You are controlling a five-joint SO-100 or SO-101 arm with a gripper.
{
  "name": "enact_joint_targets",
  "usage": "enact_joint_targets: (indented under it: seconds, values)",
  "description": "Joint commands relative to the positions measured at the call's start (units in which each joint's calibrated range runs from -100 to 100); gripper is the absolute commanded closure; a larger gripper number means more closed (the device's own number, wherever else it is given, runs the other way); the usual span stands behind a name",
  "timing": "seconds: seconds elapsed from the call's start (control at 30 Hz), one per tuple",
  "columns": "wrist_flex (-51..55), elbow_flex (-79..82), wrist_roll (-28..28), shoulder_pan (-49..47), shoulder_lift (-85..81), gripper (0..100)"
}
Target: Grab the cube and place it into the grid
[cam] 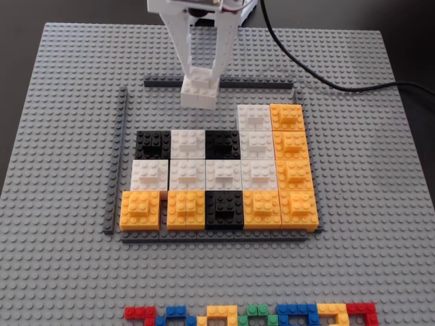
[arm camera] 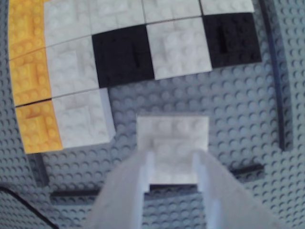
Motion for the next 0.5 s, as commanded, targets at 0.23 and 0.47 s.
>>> enact_joint_targets:
  seconds: [0.23, 0.47]
  values:
    - [-5.2, 5.8, -1.1, -2.3, -2.2, 92]
    - [-7.5, 8.6, -1.0, -3.3, -1.8, 91]
